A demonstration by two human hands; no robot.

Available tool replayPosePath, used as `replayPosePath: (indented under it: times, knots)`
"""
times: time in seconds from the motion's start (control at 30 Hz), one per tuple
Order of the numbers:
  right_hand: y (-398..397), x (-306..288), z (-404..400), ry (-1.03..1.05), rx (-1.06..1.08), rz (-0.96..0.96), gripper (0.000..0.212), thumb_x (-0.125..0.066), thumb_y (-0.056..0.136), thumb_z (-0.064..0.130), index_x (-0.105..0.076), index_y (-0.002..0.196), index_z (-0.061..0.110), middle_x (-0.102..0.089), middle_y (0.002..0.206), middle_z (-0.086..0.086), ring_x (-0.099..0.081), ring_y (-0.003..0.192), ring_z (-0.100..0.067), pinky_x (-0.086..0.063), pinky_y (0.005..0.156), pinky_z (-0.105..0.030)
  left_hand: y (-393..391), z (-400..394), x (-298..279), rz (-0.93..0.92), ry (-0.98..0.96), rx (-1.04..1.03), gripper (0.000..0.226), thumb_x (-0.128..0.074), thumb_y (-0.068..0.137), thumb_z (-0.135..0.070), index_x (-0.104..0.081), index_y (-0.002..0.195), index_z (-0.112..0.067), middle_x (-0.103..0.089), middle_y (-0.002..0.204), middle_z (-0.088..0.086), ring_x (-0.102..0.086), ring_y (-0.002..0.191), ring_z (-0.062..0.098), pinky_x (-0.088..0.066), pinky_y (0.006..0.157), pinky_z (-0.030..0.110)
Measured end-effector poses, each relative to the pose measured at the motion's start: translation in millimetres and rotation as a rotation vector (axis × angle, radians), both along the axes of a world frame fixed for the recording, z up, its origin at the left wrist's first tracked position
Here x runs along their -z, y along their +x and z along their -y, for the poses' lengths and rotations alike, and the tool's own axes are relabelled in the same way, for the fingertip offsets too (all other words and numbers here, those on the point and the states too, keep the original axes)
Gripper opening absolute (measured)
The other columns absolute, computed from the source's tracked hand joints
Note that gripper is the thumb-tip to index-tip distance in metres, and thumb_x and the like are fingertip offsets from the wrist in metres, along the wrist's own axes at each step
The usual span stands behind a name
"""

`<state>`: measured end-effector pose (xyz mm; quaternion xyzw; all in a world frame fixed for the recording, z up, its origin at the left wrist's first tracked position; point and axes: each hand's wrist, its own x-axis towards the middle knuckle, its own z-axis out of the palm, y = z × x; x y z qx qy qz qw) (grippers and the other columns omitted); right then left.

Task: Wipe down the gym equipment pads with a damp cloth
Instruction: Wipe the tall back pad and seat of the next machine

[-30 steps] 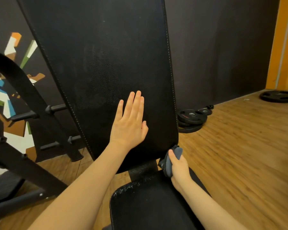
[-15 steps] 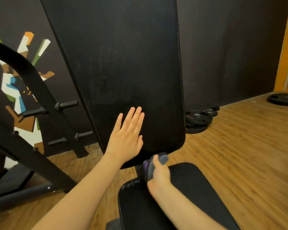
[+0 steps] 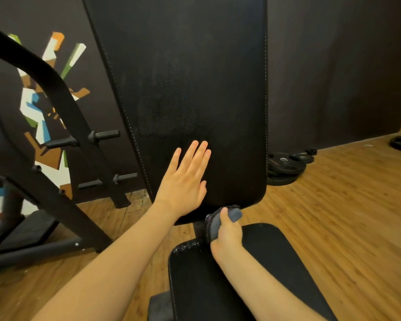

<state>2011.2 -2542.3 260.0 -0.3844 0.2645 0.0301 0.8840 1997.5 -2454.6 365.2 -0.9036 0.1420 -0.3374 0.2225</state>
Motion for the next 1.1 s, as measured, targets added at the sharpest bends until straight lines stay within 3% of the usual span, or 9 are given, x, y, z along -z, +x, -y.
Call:
replayPosePath:
  times: [0.1,0.33,0.43,0.57,0.63,0.73,0.8,0.93,1.1]
  knots:
    - [-19,-2,-4,-0.019,-0.093,0.001,0.05,-0.056,0.092,0.028,-0.043,0.133,0.003,-0.051,0.128,-0.015,-0.048,0.119,-0.033,-0.041,0.091,-0.036,-7,3,-7,-0.06,0.02,-0.001,0.079,-0.039,0.097,-0.042,0.015,0.146,-0.013,0.013,0.159,0.009,0.015,0.146,0.025,0.014,0.112,0.042]
    - [-28,-5,-6,0.152,-0.2,-0.013,0.054,-0.051,0.093,0.031,-0.036,0.139,0.006,-0.042,0.139,-0.015,-0.041,0.128,-0.03,-0.029,0.109,-0.041,-56,-34,41,-0.127,-0.209,-0.131,0.08,-0.046,0.094,-0.036,0.01,0.145,-0.012,0.022,0.152,0.005,0.021,0.139,0.021,0.01,0.112,0.042]
    - [-56,-9,-25,0.115,-0.368,0.075,0.032,-0.051,0.095,0.024,-0.053,0.122,0.007,-0.058,0.117,-0.014,-0.054,0.114,-0.03,-0.043,0.096,-0.042,-63,-42,60,-0.164,-0.225,-0.141,0.081,-0.053,0.09,-0.034,0.002,0.145,-0.01,0.012,0.153,0.008,0.012,0.14,0.023,0.003,0.112,0.044]
    - [-78,-10,-17,-0.202,-0.456,0.211,0.024,-0.05,0.095,0.02,-0.058,0.113,0.007,-0.064,0.095,-0.011,-0.062,0.084,-0.022,-0.05,0.065,-0.027,-75,-54,67,-0.189,-0.354,-0.139,0.078,-0.057,0.085,-0.022,-0.011,0.147,-0.009,-0.004,0.156,0.009,0.002,0.142,0.021,-0.004,0.113,0.045]
    - [-84,-18,-4,-0.467,-0.431,0.323,0.012,-0.049,0.095,0.017,-0.056,0.104,0.018,-0.061,0.087,-0.002,-0.06,0.078,-0.015,-0.047,0.058,-0.017,-79,-66,74,-0.196,-0.486,-0.141,0.074,-0.05,0.09,-0.018,-0.006,0.148,-0.011,-0.001,0.158,0.007,0.007,0.142,0.018,0.0,0.115,0.043]
    - [-79,-20,7,-1.014,-0.446,0.726,0.033,-0.056,0.091,0.023,-0.048,0.122,0.03,-0.058,0.114,0.011,-0.055,0.107,0.0,-0.042,0.087,-0.009,-80,-78,93,-0.233,-0.608,-0.12,0.069,-0.037,0.098,-0.021,0.018,0.14,-0.02,0.024,0.15,-0.002,0.023,0.139,0.013,0.01,0.116,0.039]
    - [-65,-26,6,-1.327,-0.402,1.108,0.04,-0.06,0.086,0.031,-0.048,0.125,0.029,-0.055,0.125,0.008,-0.049,0.116,0.003,-0.036,0.104,-0.017,-82,-79,107,-0.256,-0.684,-0.109,0.07,-0.036,0.099,-0.026,0.021,0.139,-0.023,0.026,0.15,-0.004,0.024,0.139,0.011,0.012,0.115,0.038]
    - [-27,-62,-27,-2.301,-0.223,1.762,0.068,-0.072,0.064,-0.001,-0.05,0.128,0.007,-0.054,0.131,-0.015,-0.044,0.126,-0.026,-0.026,0.107,-0.04,-88,-79,146,-0.3,-0.825,-0.107,0.068,-0.021,0.097,-0.048,0.013,0.148,-0.019,0.022,0.152,-0.003,0.024,0.139,0.011,0.017,0.111,0.035]
    - [-12,-68,-55,-2.832,-0.32,1.752,0.045,-0.065,0.074,0.014,-0.06,0.118,0.005,-0.06,0.124,-0.013,-0.049,0.123,-0.032,-0.029,0.108,-0.044,-103,-78,186,-0.485,-0.889,-0.035,0.085,0.008,0.08,-0.067,0.011,0.152,-0.021,0.025,0.153,-0.007,0.024,0.142,0.01,0.017,0.113,0.033]
